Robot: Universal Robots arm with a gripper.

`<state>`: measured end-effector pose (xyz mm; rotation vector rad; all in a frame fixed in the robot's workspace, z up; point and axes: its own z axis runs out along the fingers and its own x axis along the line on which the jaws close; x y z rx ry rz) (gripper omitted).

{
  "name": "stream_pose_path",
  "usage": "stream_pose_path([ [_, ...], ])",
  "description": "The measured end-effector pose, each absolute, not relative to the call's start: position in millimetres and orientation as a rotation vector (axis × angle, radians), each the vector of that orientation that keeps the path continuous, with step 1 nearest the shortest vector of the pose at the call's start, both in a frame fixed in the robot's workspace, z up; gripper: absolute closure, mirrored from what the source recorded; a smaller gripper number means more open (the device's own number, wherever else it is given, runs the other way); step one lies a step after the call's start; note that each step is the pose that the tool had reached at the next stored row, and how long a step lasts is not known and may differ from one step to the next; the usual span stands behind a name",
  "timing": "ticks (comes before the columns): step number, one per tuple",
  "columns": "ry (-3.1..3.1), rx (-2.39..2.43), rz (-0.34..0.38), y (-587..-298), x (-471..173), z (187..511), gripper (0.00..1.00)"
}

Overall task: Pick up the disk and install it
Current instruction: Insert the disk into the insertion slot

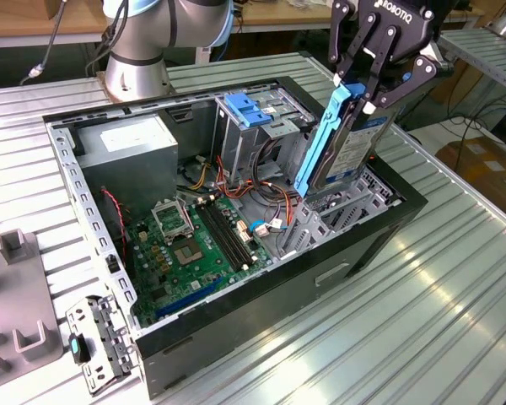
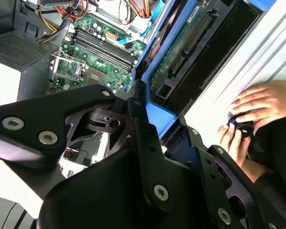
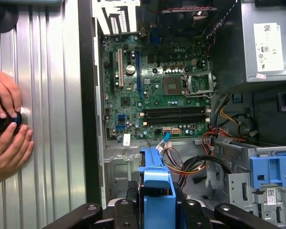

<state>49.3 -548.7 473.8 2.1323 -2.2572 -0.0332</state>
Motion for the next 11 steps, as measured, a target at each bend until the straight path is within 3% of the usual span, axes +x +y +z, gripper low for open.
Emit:
stream_pose_path([
  [11, -2.257, 2.132, -0.033, -552.8, 64.8, 457.7, 0.63],
])
